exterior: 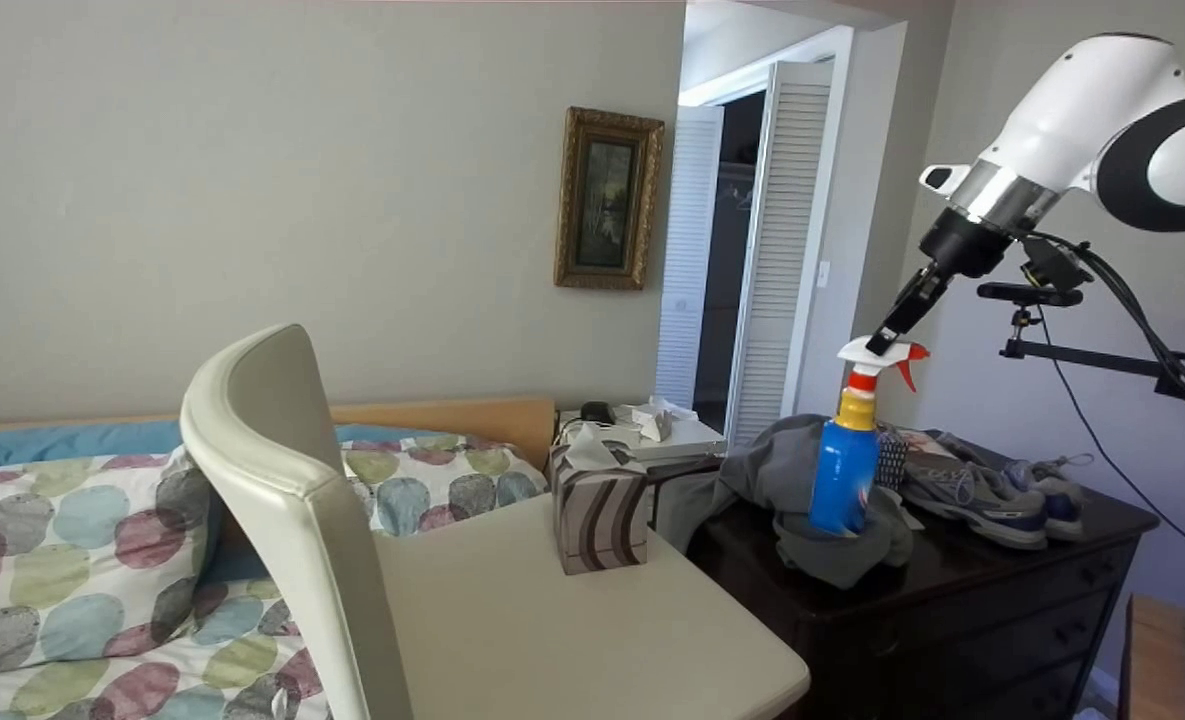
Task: Put the spray bottle on top of the white chair.
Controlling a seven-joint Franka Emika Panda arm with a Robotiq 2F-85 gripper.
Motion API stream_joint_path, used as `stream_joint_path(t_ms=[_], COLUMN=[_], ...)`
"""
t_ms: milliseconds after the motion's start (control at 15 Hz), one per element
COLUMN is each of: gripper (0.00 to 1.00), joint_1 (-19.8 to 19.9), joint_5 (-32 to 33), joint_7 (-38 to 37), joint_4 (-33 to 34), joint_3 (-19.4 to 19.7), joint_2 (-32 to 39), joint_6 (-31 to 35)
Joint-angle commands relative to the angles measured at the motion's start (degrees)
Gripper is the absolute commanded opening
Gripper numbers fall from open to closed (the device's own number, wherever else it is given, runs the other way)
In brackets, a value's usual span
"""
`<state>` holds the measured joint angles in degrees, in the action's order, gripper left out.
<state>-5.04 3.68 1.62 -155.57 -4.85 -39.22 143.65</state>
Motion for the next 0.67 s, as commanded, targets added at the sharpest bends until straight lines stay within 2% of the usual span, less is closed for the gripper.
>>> stream_joint_path(t_ms=[0, 600], gripper=[0.24, 0.24], joint_1=[0.08, 0.79], joint_5=[0.03, 0.09], joint_7=[-0.03, 0.2], joint_4=[-0.18, -0.08], joint_3=[0.15, 0.61], joint_2=[0.3, 1.4], joint_6=[-0.14, -0.1])
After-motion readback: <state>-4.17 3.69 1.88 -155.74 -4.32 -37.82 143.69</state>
